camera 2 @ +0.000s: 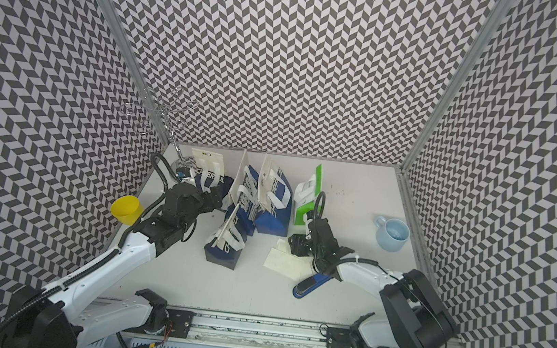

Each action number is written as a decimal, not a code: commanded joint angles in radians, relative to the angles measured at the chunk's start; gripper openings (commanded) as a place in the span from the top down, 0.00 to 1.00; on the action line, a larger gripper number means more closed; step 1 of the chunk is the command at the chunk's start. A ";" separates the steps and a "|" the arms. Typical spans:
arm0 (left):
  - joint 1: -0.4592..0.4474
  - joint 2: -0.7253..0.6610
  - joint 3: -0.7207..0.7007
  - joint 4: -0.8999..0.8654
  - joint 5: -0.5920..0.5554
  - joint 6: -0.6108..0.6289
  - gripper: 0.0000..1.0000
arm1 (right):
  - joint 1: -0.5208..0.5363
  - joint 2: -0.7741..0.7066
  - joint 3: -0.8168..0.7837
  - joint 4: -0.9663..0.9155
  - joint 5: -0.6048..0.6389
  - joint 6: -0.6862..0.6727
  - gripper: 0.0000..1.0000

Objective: Staple the receipts to the bags
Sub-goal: Pick up the receipt from the center of the board.

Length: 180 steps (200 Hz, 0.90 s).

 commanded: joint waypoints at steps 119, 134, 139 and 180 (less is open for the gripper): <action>-0.006 -0.006 0.075 -0.034 0.034 -0.012 0.00 | 0.075 0.150 0.115 -0.165 0.198 -0.006 0.28; -0.005 -0.007 0.075 -0.034 0.034 -0.012 0.00 | 0.085 0.143 0.115 -0.169 0.196 -0.022 0.27; -0.005 -0.007 0.075 -0.035 0.035 -0.012 0.00 | 0.088 0.142 0.117 -0.176 0.196 -0.026 0.28; -0.006 0.001 0.078 -0.034 0.045 -0.015 0.00 | 0.098 0.150 0.130 -0.208 0.183 -0.044 0.30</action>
